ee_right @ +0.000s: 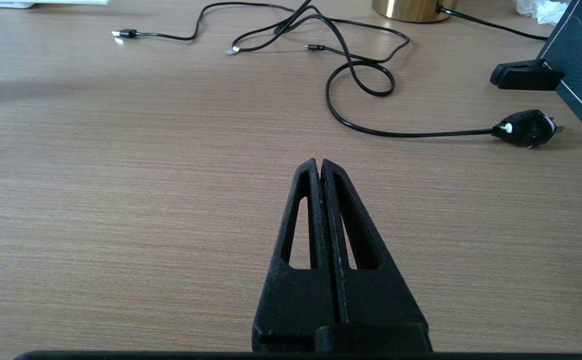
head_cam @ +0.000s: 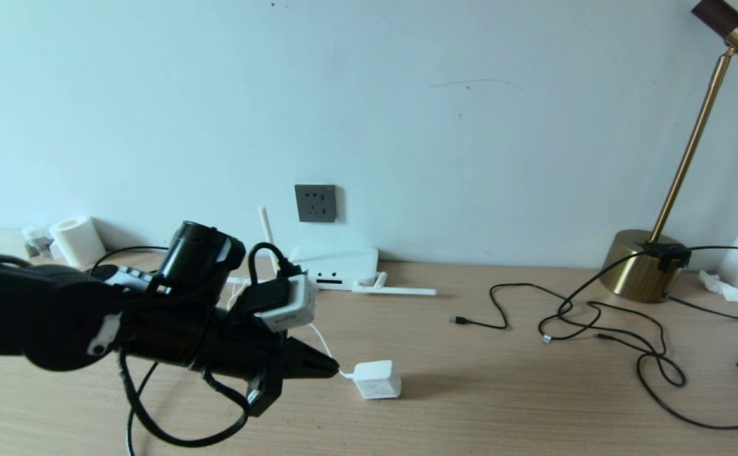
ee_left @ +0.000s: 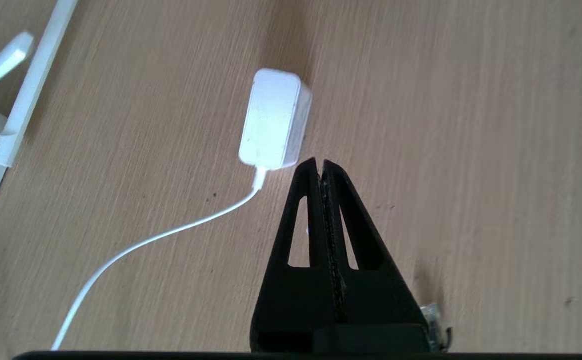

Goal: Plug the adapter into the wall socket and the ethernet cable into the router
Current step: Pick up plug

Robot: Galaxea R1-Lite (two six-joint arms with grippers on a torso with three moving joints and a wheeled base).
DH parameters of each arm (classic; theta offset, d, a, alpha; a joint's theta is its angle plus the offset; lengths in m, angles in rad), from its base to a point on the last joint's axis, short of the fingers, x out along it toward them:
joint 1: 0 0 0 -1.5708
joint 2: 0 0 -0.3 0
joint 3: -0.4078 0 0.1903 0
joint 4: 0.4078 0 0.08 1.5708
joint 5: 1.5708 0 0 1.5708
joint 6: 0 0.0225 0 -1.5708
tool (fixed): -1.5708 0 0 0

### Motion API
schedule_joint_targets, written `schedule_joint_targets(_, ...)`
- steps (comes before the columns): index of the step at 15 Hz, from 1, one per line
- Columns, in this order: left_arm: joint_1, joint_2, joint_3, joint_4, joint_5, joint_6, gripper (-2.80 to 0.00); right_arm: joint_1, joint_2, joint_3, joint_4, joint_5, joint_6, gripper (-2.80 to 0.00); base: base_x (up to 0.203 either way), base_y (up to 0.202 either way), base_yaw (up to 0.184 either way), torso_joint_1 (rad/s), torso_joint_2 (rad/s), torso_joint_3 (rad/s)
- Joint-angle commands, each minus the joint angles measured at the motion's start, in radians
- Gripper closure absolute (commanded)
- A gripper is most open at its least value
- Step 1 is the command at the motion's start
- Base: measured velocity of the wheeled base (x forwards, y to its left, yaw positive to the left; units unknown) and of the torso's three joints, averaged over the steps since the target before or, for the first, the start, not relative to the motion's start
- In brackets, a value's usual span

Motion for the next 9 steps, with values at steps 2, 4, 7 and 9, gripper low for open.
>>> schedule_joint_targets(2,-0.068,0.075,-0.081,0.037,0.073,0.053,0.00,0.000,0.002,0.000,0.001,0.000,0.000,0.00,0.000,0.000,0.000,0.000,0.00,0.000)
schedule_joint_targets(4,-0.115,0.102,-0.127,0.056,0.108,0.053,0.00,0.000,0.001,0.000,0.001,0.000,0.000,0.00,0.000,0.000,0.000,0.000,0.00,0.000)
schedule_joint_targets(7,-0.140,0.158,-0.236,0.152,0.174,0.052,0.00,0.000,0.001,0.000,0.001,0.000,0.000,0.00,0.000,0.000,0.000,0.000,0.00,0.000)
schedule_joint_targets(9,-0.142,0.189,-0.301,0.219,0.200,0.051,0.00,0.000,0.002,0.000,0.001,0.000,0.000,0.00,0.000,0.000,0.000,0.000,0.00,0.000)
